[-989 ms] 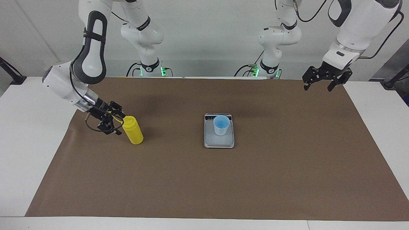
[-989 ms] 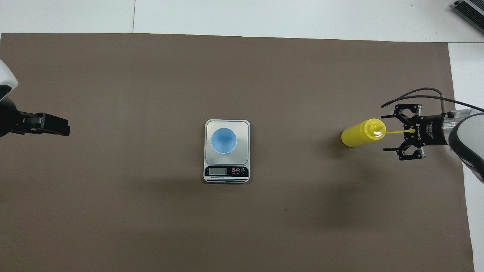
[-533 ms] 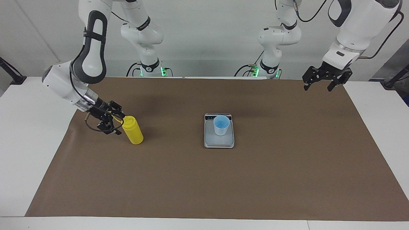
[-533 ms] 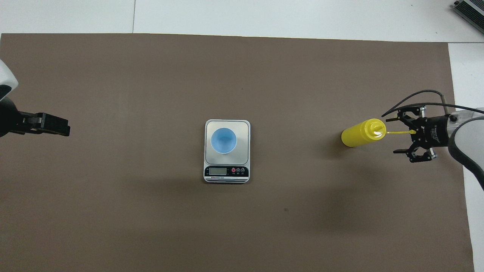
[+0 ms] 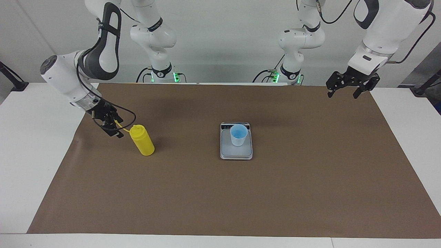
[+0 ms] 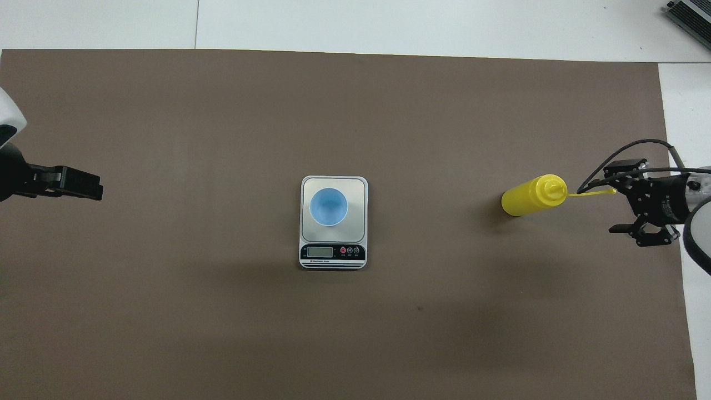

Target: Pour seasoning into cup on scale with both arms

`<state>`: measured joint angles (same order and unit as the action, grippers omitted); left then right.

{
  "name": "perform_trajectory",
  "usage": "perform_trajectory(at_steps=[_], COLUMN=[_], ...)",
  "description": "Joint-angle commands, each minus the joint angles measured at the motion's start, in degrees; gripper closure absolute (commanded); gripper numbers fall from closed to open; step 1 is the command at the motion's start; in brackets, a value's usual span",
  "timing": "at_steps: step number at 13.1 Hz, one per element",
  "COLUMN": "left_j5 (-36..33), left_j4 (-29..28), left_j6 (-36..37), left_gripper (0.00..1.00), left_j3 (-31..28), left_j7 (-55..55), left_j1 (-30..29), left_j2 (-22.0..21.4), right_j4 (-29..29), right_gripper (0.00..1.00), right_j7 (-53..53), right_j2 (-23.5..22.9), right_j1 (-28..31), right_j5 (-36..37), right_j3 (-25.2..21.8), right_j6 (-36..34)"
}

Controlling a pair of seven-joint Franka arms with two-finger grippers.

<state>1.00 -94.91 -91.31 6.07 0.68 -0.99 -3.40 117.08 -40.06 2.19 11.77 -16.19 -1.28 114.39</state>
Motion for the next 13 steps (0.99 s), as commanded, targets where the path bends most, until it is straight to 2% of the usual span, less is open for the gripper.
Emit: perform_trajectory(at_steps=[1, 3, 7, 11, 13], left_j5=[-0.21, -0.21, -0.21, -0.21, -0.21], left_j4=[-1.07, -1.07, -1.07, -1.07, -1.07], left_j6=[-0.18, -0.18, -0.18, -0.18, -0.18], left_gripper=[0.0, 0.0, 0.0, 0.0, 0.0], left_j3=[0.44, 0.44, 0.44, 0.44, 0.35], left_j7=[0.55, 0.55, 0.55, 0.55, 0.55], left_j1=[-0.68, -0.68, -0.68, -0.68, -0.68], left_j2=[-1.17, -1.17, -1.17, -1.17, -1.17], right_j4=[0.87, 0.79, -0.44, -7.99, -11.41], right_gripper=[0.0, 0.0, 0.0, 0.0, 0.0], right_j7=[6.73, 11.56, 14.75, 17.03, 20.61], right_j2=[2.64, 3.7, 5.54, 5.2, 3.89], right_j1=[0.71, 0.01, -2.8, -8.59, -8.78], right_j5=[2.3, 3.53, 14.59, 16.19, 16.63], right_j3=[0.57, 0.57, 2.33, 2.59, 2.59], right_j6=[-1.36, -4.08, -5.23, -9.35, -11.19])
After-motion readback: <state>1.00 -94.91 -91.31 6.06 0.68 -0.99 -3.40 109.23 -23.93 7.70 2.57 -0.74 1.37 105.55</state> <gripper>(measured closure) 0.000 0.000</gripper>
